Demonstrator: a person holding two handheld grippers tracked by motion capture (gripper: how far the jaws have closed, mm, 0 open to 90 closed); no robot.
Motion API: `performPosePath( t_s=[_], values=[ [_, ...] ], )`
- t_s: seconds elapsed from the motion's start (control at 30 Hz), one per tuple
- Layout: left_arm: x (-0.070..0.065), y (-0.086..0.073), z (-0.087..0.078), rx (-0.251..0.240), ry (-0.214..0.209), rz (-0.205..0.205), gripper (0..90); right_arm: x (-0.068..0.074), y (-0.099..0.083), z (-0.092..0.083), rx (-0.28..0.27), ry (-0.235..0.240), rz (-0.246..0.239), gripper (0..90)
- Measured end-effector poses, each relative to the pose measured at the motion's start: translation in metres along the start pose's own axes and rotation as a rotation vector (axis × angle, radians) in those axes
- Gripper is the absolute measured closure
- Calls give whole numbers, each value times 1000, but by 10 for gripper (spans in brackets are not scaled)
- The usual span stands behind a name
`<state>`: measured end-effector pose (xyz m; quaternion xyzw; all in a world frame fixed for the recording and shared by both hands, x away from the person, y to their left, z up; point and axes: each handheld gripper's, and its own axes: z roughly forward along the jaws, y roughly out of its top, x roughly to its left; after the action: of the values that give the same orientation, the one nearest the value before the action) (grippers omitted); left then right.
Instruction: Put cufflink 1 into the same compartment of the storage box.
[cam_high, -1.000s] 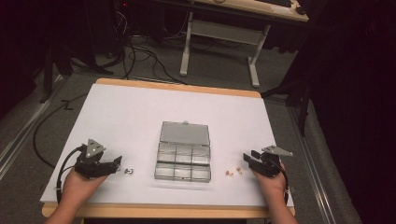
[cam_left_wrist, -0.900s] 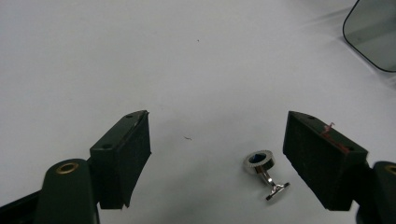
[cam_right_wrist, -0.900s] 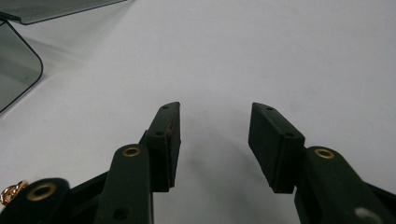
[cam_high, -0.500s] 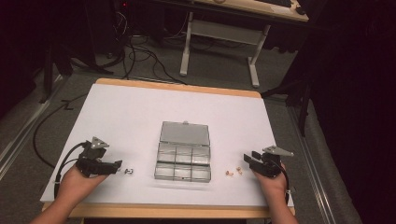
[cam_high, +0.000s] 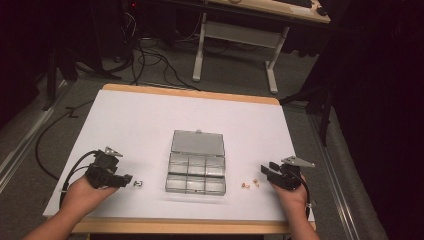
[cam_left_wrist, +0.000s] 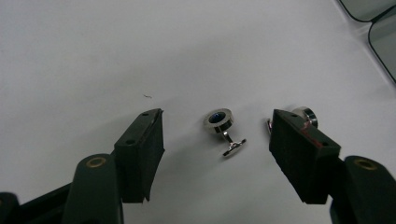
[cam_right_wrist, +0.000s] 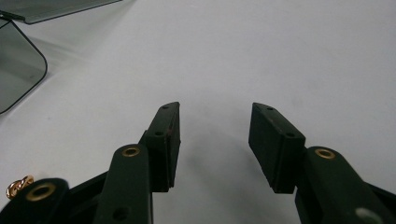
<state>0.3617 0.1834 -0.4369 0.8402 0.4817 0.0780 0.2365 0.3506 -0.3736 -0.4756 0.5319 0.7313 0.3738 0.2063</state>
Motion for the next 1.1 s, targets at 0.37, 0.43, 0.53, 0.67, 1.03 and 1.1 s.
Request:
performPosePath(
  t_s=[0.37, 0.43, 0.53, 0.67, 1.03, 1.1],
  values=[
    [-6, 7, 6, 115, 36, -3, 398, -2, 0, -1, -4, 11, 0, 543],
    [-6, 8, 7, 121, 27, -12, 414, -2, -1, -2, -4, 13, 4, 543],
    [-3, 10, 8, 134, 7, -38, 446, -3, -1, -2, -7, 16, 2, 544],
    [2, 13, 10, 154, -17, -86, 475, -3, -1, -2, -8, 19, -1, 544],
    [5, 21, 18, 193, -16, -110, 549, -3, -1, -2, -4, 18, -2, 544],
    [5, 21, 19, 196, -15, -109, 566, -3, -1, -2, -5, 18, 4, 544]
  ],
)
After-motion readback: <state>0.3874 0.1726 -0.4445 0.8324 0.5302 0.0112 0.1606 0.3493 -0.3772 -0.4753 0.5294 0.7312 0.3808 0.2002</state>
